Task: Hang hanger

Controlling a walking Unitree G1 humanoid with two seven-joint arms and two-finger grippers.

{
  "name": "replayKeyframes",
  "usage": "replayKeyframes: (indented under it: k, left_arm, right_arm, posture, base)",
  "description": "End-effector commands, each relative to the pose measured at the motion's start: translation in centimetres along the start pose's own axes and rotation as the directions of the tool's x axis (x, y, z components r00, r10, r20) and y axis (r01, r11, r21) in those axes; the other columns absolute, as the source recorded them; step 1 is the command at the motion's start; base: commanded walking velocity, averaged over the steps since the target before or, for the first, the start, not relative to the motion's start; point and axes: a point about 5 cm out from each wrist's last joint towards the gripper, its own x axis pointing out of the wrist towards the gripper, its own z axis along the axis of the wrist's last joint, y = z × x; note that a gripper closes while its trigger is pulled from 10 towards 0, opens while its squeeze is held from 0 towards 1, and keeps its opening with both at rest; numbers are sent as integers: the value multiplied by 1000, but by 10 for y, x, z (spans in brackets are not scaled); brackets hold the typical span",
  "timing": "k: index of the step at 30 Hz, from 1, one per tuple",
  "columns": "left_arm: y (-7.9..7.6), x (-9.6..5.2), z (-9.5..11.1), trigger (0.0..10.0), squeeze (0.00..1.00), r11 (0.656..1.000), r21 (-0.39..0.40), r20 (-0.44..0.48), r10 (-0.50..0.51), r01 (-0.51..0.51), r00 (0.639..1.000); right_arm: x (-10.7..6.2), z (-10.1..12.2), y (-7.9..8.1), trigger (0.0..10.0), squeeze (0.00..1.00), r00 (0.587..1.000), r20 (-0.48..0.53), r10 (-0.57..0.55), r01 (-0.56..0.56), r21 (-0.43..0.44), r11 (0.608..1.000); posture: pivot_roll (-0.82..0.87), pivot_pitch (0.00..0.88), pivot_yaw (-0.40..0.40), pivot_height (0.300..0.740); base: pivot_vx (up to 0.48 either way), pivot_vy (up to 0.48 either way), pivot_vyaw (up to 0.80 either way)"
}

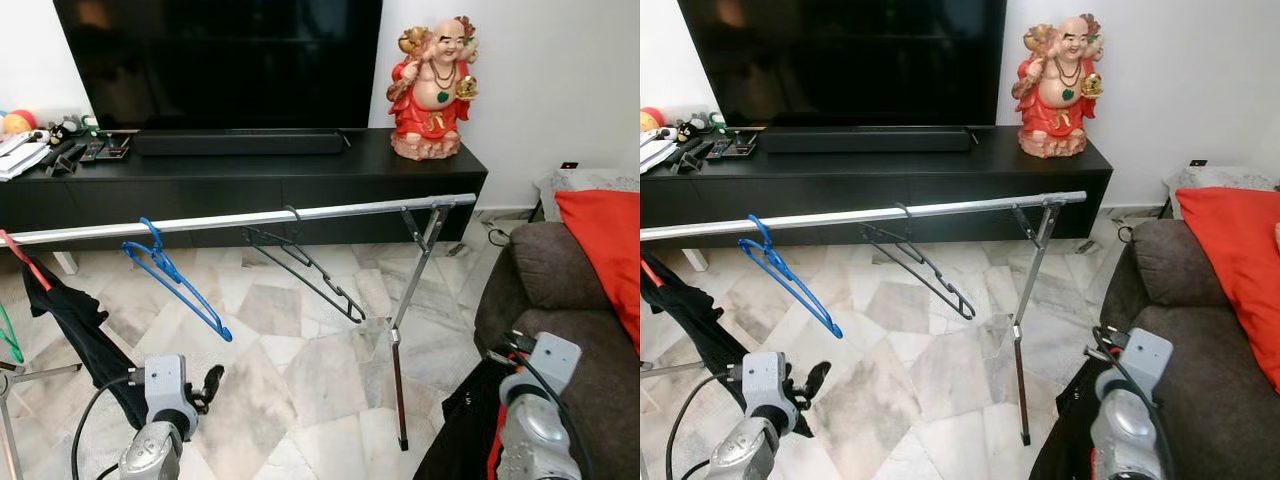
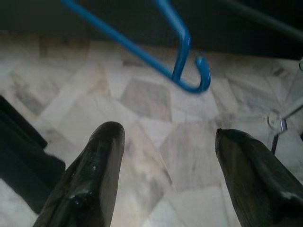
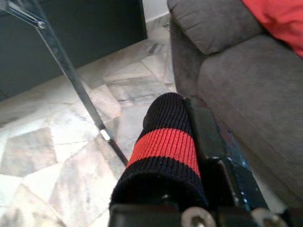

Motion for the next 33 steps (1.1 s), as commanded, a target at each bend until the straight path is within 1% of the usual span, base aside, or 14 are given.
replayKeyframes:
  k: [1, 4, 7, 11, 13, 16, 17, 20, 24, 25, 27, 30, 31, 33]
  left_arm:
    - [0, -1, 2, 10000, 0, 1000, 10, 27, 6, -6, 1000]
    - [1, -10, 0, 10000, 0, 998, 58, 60, 7, -10, 998]
    - [8, -28, 4, 10000, 0, 993, 108, 145, 28, -44, 989]
    - [15, -36, 15, 10000, 0, 989, 116, 211, 67, -93, 975]
    - [15, -33, 24, 10000, 0, 987, 118, 240, 76, -107, 968]
    - [8, -19, 47, 10000, 0, 989, 108, 290, 64, -99, 955]
    - [-4, -11, 56, 10000, 0, 992, 116, 306, 12, -50, 952]
    - [-13, -7, 60, 10000, 0, 992, 128, 313, -32, -9, 949]
    - [-27, -10, 61, 10000, 0, 987, 146, 307, -103, 60, 946]
    - [-33, -13, 59, 10000, 0, 979, 171, 294, -155, 108, 943]
    - [-36, -18, 57, 10000, 0, 978, 173, 287, -167, 120, 943]
    - [-41, -20, 58, 10000, 0, 976, 153, 289, -194, 154, 937]
    - [-45, -22, 58, 10000, 0, 963, 192, 284, -238, 188, 929]
    - [-47, -23, 58, 10000, 0, 962, 199, 279, -239, 188, 930]
  right_arm:
    - [0, 2, -4, 10000, 0, 1000, 24, 11, -11, -15, 1000]
    - [-2, -3, -12, 10000, 0, 1000, 20, 10, -10, -13, 1000]
    - [-5, -10, -16, 10000, 0, 1000, 20, 13, -13, 13, 1000]
    - [-9, -18, -17, 10000, 0, 999, 19, 38, -38, 2, 999]
    - [-10, -18, -16, 10000, 0, 999, 19, 44, -44, -1, 999]
    - [-10, -16, -16, 10000, 0, 998, 40, 52, -53, 17, 998]
    - [-9, -14, -16, 10000, 0, 998, 49, 49, -50, 17, 999]
    - [-9, -14, -15, 10000, 0, 997, 55, 47, -49, 30, 998]
    - [-10, -13, -14, 10000, 0, 996, 70, 51, -54, 35, 998]
    - [-11, -15, -13, 10000, 0, 996, 69, 52, -53, 22, 998]
    - [-12, -17, -13, 10000, 0, 996, 66, 59, -59, -6, 998]
    - [-12, -18, -12, 10000, 0, 996, 60, 72, -74, 30, 997]
    - [-12, -19, -11, 10000, 0, 995, 61, 82, -84, 32, 996]
    - [-13, -20, -12, 10000, 0, 995, 54, 79, -81, 41, 996]
  posture:
    - [-52, 0, 15, 740]
    - [-43, 0, 16, 740]
    - [-23, 0, 7, 740]
    - [5, 0, 11, 740]
    - [5, 0, 11, 740]
    - [-3, 0, 30, 740]
    - [-7, 0, 37, 740]
    - [-16, 0, 44, 740]
    - [-13, 0, 42, 740]
    - [-7, 0, 46, 740]
    - [1, 0, 36, 740]
    - [11, 0, 26, 740]
    - [1, 0, 30, 740]
    - [-20, 0, 40, 740]
  base:
    - [0, 0, 0]
    - [0, 0, 0]
    - [0, 0, 0]
    - [0, 0, 0]
    - [0, 0, 0]
    - [0, 0, 0]
    - [0, 0, 0]
    - [0, 0, 0]
    - [0, 0, 0]
    - [0, 0, 0]
    - [0, 0, 0]
    - [0, 0, 0]
    - [0, 0, 0]
    - [0, 0, 0]
